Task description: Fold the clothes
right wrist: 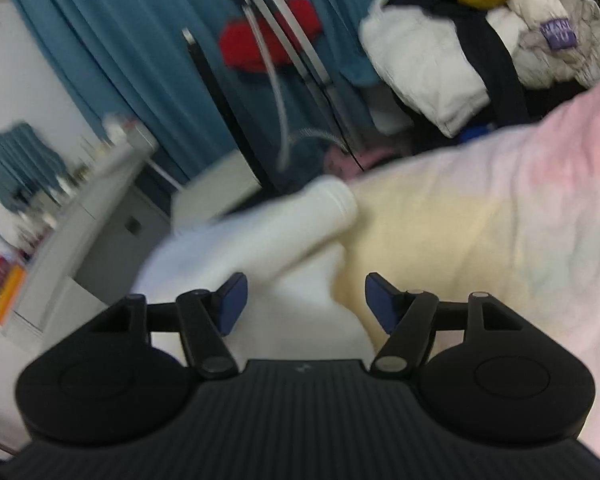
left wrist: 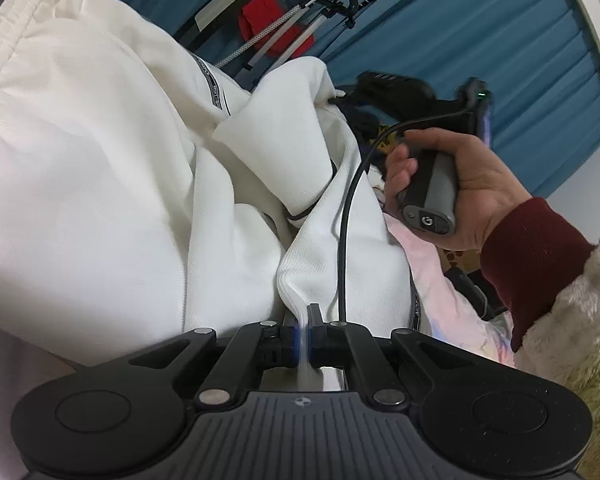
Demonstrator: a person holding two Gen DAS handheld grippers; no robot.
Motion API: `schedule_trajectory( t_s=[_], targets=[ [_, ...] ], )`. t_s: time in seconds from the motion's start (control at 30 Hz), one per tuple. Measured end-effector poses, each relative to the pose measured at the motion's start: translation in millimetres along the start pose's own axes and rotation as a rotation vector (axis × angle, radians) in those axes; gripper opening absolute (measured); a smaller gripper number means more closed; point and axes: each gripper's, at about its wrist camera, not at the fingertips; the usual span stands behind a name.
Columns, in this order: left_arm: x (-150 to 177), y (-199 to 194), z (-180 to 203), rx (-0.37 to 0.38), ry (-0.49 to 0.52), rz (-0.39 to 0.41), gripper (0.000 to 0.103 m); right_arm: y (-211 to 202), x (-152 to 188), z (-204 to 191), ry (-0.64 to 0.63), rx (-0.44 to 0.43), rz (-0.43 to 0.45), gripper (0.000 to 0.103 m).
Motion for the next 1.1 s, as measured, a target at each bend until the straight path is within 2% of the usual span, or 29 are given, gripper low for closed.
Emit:
schedule_trajectory(
  t_s=[0.1, 0.2, 0.3, 0.33, 0.37, 0.4, 0.47, 0.57, 0.6, 0.63, 0.77, 0.83, 0.97, 1.03, 1.1],
  targets=[
    [-2.5, 8.8, 0.9, 0.007, -0.018, -0.006, 0.004, -3.8, 3.8, -9.2, -0.082, -0.023, -0.047, 0.069],
    [-0.1, 7.0, 2.1, 0.004, -0.019, -0.003, 0.004, 10.2, 12.4, -22.9, -0.203, 0.033, -0.144, 0.068],
    [2.1, 5.6, 5.3, 0.003, -0.003, 0.008, 0.004, 25.9, 18.4, -37.1, -0.271, 0.067, -0.162, 0.066],
    [2.6, 5.7, 5.6, 0.006, 0.002, 0.012, 0.004, 31.5, 20.2, -43.0, -0.311, 0.092, -0.162, 0.049],
    [1.5, 4.3, 4.4, 0.029, -0.005, 0.017, 0.004, 36.8, 21.4, -48.3, -0.359, 0.13, -0.162, 0.023],
    [0.2, 2.8, 3.0, 0.054, -0.013, 0.021, 0.004, 36.6, 21.2, -50.6, -0.373, 0.156, -0.151, 0.022],
    [-2.3, -2.7, 1.5, 0.103, -0.017, 0.045, 0.004, 24.0, 17.5, -48.4, -0.324, 0.181, -0.104, 0.021],
    [-0.3, -5.9, 11.5, 0.225, 0.033, 0.039, 0.004, -15.2, 6.6, -33.2, -0.279, 0.206, -0.018, 0.017],
    [0.4, -6.8, 14.9, 0.266, 0.05, 0.036, 0.004, -29.7, 2.5, -27.2, -0.265, 0.214, 0.013, 0.006],
    [1.1, -7.8, 18.4, 0.307, 0.067, 0.034, 0.004, -45.1, -1.3, -19.6, -0.248, 0.216, 0.037, 0.006],
    [18.5, -15.6, 48.8, 0.394, 0.258, 0.03, 0.004, -115.7, -2.8, 15.0, -0.223, 0.219, 0.147, 0.006],
    [27.9, -13.6, 58.1, 0.418, 0.295, -0.002, 0.004, -150.7, 2.1, 35.1, -0.205, 0.226, 0.227, 0.006],
    [41.7, -10.4, 67.1, 0.411, 0.346, -0.031, 0.004, -217.7, 16.7, 88.5, -0.11, 0.288, 0.346, 0.006],
    [46.5, -8.1, 69.1, 0.407, 0.357, -0.043, 0.005, -247.7, 27.8, 121.8, -0.031, 0.325, 0.383, 0.006],
    [53.2, -2.6, 72.2, 0.4, 0.383, -0.066, 0.006, -273.8, 46.2, 162.2, 0.079, 0.353, 0.381, 0.006]
  ],
)
Point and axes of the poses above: each gripper's, at about its wrist camera, not at the fingertips, and y roughly the way its jaws point, z to its right, x to its underside
